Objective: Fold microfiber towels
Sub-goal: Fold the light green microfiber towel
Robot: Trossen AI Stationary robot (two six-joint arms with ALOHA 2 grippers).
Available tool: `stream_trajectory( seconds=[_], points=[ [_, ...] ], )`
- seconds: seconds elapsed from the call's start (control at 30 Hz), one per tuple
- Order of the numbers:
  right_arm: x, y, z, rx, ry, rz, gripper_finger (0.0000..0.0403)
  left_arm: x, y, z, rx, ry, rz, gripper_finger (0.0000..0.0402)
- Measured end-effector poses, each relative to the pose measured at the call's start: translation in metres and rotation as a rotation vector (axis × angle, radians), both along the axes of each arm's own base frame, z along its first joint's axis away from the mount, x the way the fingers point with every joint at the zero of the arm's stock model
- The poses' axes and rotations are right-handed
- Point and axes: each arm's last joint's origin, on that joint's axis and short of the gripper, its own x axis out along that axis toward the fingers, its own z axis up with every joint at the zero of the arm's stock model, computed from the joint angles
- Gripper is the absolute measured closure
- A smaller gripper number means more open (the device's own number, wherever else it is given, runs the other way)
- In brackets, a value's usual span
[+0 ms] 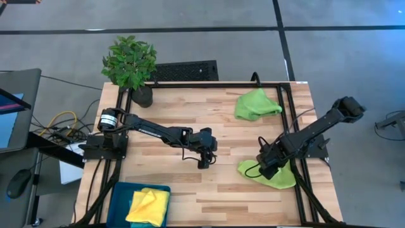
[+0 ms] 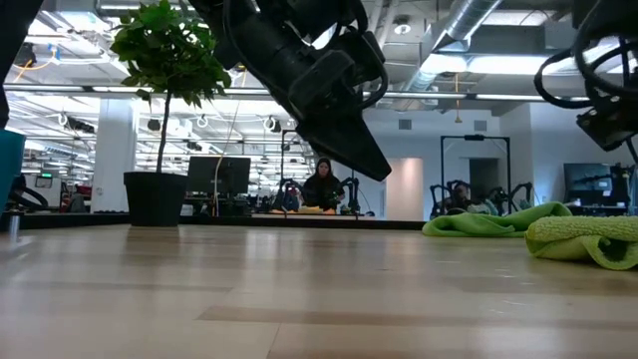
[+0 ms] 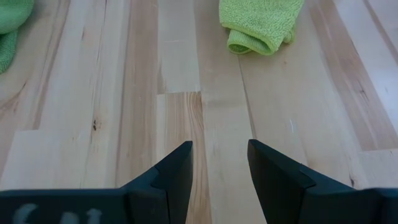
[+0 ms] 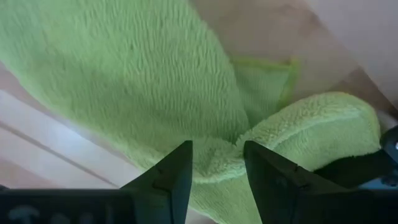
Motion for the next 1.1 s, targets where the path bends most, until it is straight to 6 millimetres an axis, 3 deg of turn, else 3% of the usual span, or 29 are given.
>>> stream_trajectory(
  seconds=[0.37, 0.67, 0.87, 1.1],
  points=[
    [-0.006, 0.009, 0.0, -0.006, 0.014, 0.01, 0.0251, 0.0, 0.0, 0.0, 0.0, 0.003, 0.0, 0.0255],
    [-0.014, 0.014, -0.005, -0.051, 0.02, 0.035, 0.0392, 0.0, 0.0, 0.0, 0.0, 0.003, 0.0, 0.0255],
    [-0.013, 0.015, -0.005, -0.106, -0.02, 0.009, 0.0396, -0.001, 0.0, -0.001, 0.001, 0.011, 0.0, 0.0255],
    [0.005, 0.012, 0.016, -0.166, -0.155, 0.032, 0.0399, -0.001, 0.0, -0.001, 0.001, 0.017, 0.0, 0.0255]
  ],
)
